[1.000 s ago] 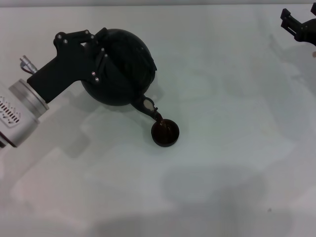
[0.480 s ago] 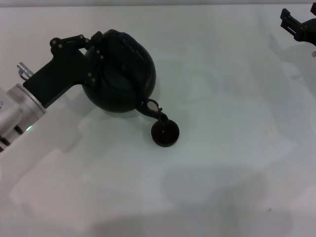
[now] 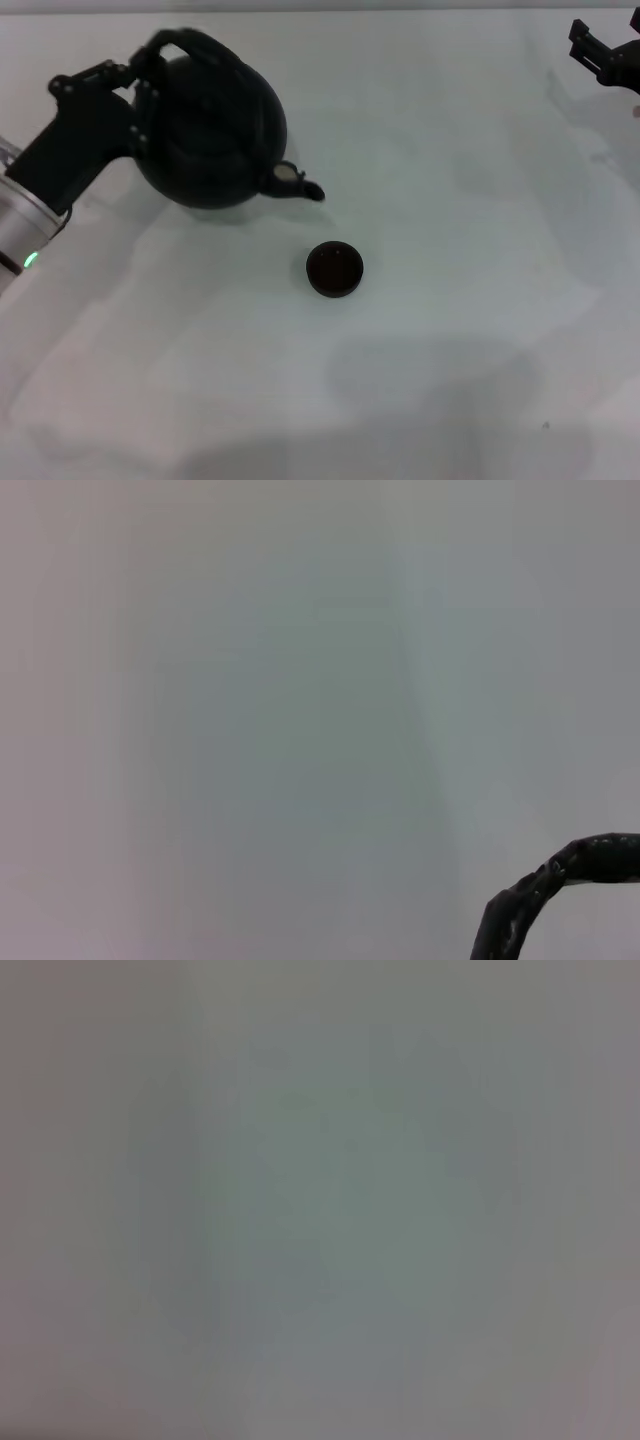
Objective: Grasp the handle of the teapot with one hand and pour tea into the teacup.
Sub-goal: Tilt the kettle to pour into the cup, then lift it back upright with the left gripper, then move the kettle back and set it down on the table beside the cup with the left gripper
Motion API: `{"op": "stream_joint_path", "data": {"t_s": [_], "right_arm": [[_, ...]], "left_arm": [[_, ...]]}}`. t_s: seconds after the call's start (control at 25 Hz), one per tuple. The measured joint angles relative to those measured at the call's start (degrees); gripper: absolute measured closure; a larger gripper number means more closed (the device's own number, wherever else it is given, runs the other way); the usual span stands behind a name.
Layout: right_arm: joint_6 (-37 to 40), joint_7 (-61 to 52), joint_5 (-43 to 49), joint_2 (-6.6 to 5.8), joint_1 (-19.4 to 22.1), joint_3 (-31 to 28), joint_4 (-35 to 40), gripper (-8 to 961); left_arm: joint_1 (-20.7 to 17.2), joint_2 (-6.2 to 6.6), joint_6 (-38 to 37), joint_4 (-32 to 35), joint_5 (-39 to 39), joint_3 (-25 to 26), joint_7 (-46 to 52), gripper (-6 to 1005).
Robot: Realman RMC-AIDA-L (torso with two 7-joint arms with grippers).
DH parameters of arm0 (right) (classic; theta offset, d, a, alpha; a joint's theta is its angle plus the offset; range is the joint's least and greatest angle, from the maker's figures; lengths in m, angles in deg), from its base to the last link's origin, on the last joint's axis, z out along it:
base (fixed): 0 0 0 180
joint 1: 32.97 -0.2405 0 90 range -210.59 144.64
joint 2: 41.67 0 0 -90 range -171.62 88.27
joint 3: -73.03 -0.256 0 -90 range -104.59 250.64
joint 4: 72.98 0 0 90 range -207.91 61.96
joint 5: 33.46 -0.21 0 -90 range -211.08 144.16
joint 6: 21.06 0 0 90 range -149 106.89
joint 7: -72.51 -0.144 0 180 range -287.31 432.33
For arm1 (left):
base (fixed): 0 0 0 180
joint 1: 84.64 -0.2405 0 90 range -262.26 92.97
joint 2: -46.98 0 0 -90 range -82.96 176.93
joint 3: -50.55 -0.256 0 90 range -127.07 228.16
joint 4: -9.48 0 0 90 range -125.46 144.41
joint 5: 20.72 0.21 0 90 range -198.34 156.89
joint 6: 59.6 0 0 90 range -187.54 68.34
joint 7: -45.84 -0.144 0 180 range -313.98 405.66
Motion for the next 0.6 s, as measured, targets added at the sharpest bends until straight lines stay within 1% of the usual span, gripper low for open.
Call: {"op": "stream_joint_path", "data": {"t_s": [0.12, 0.24, 0.44, 0.6], "right_arm": [[0.0, 0.0, 0.0, 0.0, -0.08, 0.0, 0.0, 85], [0.02, 0.0, 0.0, 0.0, -0.21, 0.0, -0.06, 85], [0.11, 0.0, 0.0, 0.0, -0.29, 0.0, -0.09, 85], [0.27, 0.0, 0.0, 0.0, -0.3, -0.54, -0.09, 85]], "left_arm": [[-0.52, -0.17, -0.23, -0.28, -2.25, 0.01, 4.88, 880], [-0.45, -0.43, -0.27, -2.28, -5.48, 0.12, 8.38, 880], [-0.17, -0.85, -0.33, -6.38, -12.64, 0.25, 9.24, 880], [-0.1, -0.86, -0.15, -8.44, -14.38, 0.31, 9.26, 879]]}}
